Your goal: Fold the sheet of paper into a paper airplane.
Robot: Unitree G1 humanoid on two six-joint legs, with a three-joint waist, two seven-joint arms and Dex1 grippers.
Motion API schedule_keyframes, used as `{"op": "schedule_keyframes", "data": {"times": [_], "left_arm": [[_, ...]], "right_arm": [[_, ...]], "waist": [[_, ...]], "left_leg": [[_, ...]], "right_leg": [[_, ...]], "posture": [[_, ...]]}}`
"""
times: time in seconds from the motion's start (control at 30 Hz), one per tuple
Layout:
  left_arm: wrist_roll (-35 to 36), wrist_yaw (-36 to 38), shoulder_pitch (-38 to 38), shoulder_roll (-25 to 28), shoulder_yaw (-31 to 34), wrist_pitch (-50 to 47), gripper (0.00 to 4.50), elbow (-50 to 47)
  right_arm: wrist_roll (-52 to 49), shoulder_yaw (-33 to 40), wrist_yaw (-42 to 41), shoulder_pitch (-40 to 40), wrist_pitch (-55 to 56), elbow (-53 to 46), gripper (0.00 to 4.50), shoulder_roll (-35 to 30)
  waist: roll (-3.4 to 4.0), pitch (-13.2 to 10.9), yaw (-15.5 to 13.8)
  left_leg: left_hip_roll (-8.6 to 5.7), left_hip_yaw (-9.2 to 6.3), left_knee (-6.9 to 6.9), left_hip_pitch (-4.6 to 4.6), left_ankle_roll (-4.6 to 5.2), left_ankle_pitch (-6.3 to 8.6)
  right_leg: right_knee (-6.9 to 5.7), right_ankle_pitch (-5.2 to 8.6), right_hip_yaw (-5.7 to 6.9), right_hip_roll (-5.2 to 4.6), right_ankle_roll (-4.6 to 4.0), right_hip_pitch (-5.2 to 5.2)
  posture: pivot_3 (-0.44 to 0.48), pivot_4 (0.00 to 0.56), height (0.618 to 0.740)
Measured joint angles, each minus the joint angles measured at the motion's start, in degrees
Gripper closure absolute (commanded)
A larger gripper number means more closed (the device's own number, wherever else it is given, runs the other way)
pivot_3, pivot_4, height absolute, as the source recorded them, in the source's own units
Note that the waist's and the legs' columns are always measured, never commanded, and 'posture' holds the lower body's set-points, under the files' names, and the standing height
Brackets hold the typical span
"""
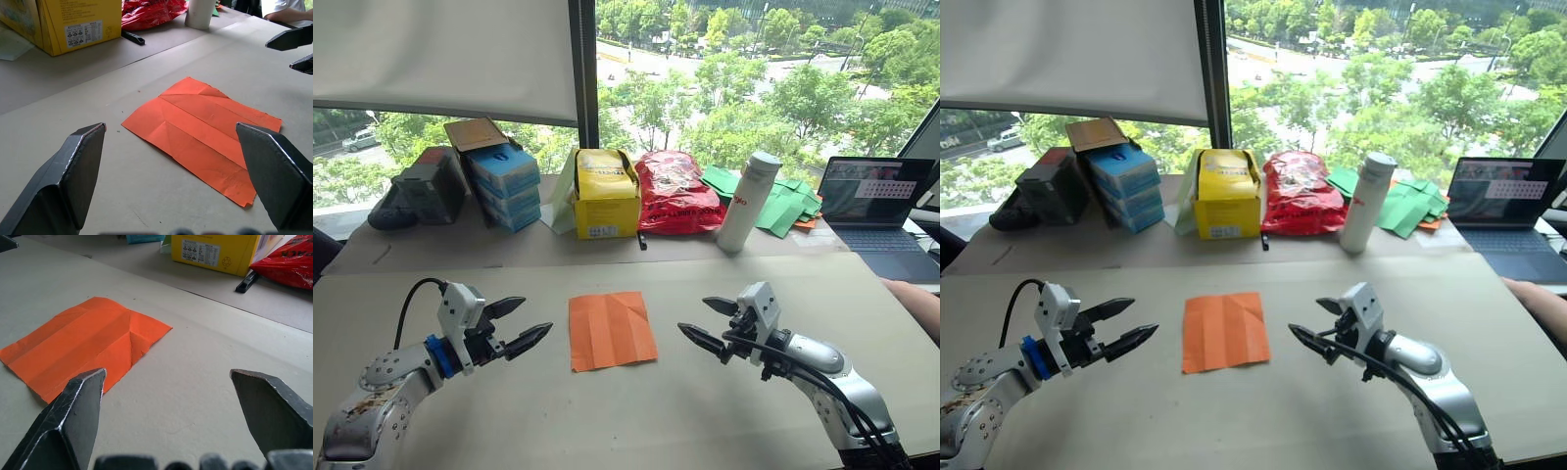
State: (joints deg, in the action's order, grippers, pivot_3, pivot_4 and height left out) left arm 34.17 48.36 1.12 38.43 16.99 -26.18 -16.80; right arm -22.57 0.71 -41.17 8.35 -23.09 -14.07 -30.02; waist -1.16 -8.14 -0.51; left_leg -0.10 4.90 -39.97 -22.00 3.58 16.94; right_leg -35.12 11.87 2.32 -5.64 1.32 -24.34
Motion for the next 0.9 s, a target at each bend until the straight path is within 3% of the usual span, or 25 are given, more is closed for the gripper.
{"op": "schedule_keyframes", "data": {"times": [0.37,0.6,0.8,0.83,0.9], "left_arm": [[-0.12,0.01,-0.17,0.02,-1.40,-0.29,0.00,0.00],[-0.88,0.11,-4.46,-0.96,-5.89,-0.36,2.18,0.68],[-8.76,-1.14,-10.20,-3.42,-15.19,1.28,4.22,6.31],[-10.17,-1.56,-10.86,-3.74,-16.46,1.49,4.46,7.13],[-13.52,-2.43,-12.42,-4.18,-19.32,2.18,4.46,8.88]], "right_arm": [[0.00,0.00,0.11,0.00,-0.01,-0.01,0.04,-0.01],[0.14,-0.16,0.36,-0.07,-0.01,-0.27,0.00,0.00],[1.18,-0.59,0.78,-0.22,-0.02,-1.25,0.00,-0.01],[1.31,-0.64,0.84,-0.23,-0.02,-1.30,0.00,-0.02],[1.79,-0.96,1.02,-0.28,-0.03,-1.45,0.00,-0.03]], "waist": [[0.00,0.00,-0.01],[0.00,0.00,-0.14],[0.00,0.00,-0.03],[0.00,0.00,0.02],[0.00,0.00,-0.03]], "left_leg": [[0.00,0.00,0.00,0.00,0.00,0.00],[-0.02,0.00,0.00,0.00,0.00,0.00],[-0.03,0.05,-0.02,-0.01,0.00,-0.01],[-0.03,0.05,-0.02,-0.01,0.00,-0.01],[-0.03,0.06,-0.02,-0.01,0.00,-0.01]], "right_leg": [[0.00,0.00,0.00,0.00,0.00,0.00],[0.00,0.00,0.00,0.01,0.00,0.02],[0.00,0.00,0.00,0.19,0.01,0.02],[0.00,0.00,-0.01,0.21,0.01,0.02],[0.00,0.00,0.00,0.22,0.01,0.02]], "posture": [[0.000,0.150,0.740],[0.000,0.150,0.740],[0.000,0.150,0.740],[0.000,0.150,0.740],[0.000,0.150,0.740]]}}
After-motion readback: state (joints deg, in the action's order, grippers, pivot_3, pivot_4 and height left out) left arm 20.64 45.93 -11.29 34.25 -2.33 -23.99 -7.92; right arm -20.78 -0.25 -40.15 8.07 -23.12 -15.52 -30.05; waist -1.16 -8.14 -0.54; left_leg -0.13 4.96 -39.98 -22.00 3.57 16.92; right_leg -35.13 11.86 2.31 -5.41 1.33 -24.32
